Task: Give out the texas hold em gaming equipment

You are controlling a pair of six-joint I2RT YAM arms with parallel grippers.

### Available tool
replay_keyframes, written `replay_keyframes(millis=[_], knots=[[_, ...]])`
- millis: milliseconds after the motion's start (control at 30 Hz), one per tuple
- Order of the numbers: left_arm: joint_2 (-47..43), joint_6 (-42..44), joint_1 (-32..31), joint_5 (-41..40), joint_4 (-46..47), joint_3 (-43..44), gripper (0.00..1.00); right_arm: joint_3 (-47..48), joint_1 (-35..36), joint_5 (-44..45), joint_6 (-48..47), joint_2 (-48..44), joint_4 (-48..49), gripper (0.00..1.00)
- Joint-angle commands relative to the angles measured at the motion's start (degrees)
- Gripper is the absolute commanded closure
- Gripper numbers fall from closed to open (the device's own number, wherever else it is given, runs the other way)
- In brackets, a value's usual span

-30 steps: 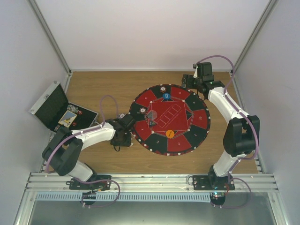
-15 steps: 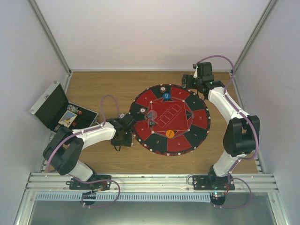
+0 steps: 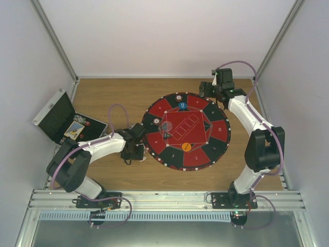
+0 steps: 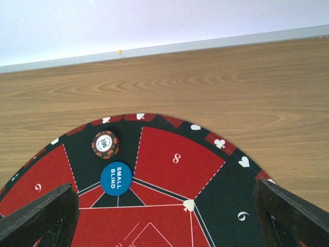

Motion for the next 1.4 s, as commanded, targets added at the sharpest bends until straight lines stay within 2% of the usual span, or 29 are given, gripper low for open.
replay_keyframes(millis=[0, 700, 1067, 1267, 1367], knots=[[3.8, 1.4, -0.2, 5.9, 3.4, -2.8, 0.50, -0.4, -0.5, 1.2, -0.3, 0.3, -0.1, 0.07], [9.4, 3.3, -6.1, 6.6, 4.5, -3.0, 0.50, -3.6, -0.6, 1.3, 0.6, -2.0, 0.2, 0.07], [11.3, 2.4, -9.2, 5.2, 4.0, -4.5, 0.58, -5.9, -0.6, 1.9, 1.6, -3.9, 0.4, 0.07], [11.1, 2.3, -10.0, 4.0, 6.1, -5.8, 0.68, -6.6, -0.5, 2.1, 1.9, -4.6, 0.5, 0.07], [8.0, 2.1, -10.4, 2.3, 7.1, -5.8, 0.71, -6.7, -0.6, 2.6, 1.9, -4.9, 0.5, 0.07]])
